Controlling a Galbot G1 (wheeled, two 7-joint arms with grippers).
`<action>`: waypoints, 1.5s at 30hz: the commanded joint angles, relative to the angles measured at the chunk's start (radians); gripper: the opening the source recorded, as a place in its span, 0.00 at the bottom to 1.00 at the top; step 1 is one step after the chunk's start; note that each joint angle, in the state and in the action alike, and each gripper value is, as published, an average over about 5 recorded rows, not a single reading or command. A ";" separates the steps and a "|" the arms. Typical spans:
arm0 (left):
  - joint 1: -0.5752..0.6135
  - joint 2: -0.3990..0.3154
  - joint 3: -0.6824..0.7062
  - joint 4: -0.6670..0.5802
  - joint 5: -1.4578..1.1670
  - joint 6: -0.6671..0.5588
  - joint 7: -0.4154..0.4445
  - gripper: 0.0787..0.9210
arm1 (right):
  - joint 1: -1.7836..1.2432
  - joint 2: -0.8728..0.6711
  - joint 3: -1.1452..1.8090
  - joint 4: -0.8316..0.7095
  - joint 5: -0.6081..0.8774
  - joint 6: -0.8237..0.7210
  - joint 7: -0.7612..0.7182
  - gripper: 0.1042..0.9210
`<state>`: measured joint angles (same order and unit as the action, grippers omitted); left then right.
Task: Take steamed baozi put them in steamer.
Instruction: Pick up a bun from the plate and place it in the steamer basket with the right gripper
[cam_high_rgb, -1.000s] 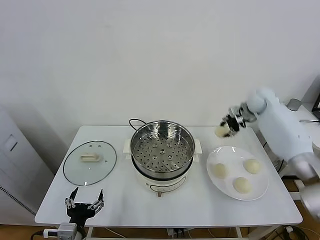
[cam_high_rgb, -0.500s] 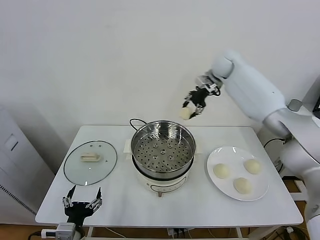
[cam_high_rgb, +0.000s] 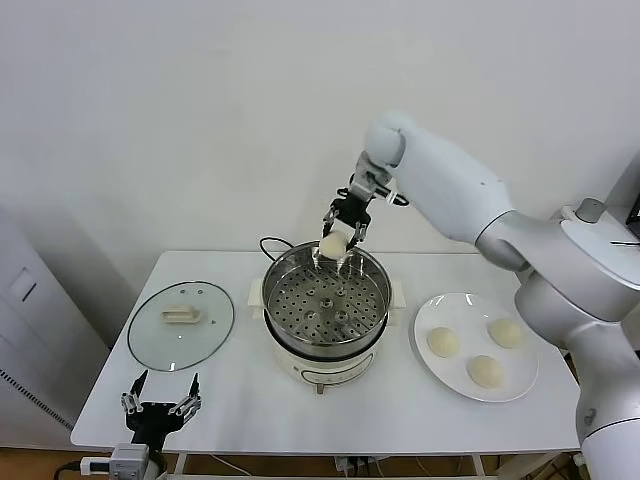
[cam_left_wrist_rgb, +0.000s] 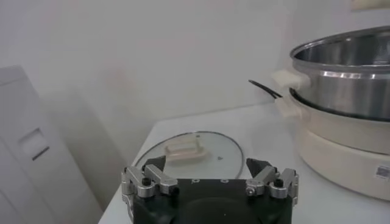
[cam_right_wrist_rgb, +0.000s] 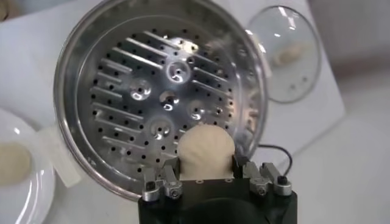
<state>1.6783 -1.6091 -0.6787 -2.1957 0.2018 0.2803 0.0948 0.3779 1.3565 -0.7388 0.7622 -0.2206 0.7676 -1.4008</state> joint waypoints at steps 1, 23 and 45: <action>-0.002 -0.031 0.000 0.003 -0.001 0.000 0.000 0.88 | -0.095 0.034 0.051 0.047 -0.244 0.105 0.067 0.52; -0.016 -0.034 0.011 0.014 -0.014 0.002 0.004 0.88 | -0.194 0.082 0.163 -0.008 -0.519 0.105 0.248 0.52; -0.014 -0.032 0.012 0.008 -0.021 0.011 0.011 0.88 | 0.076 -0.165 -0.053 0.218 0.185 -0.506 0.110 0.88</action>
<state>1.6632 -1.6091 -0.6656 -2.1814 0.1867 0.2875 0.1027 0.3074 1.3304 -0.6892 0.8484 -0.3750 0.8236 -1.2881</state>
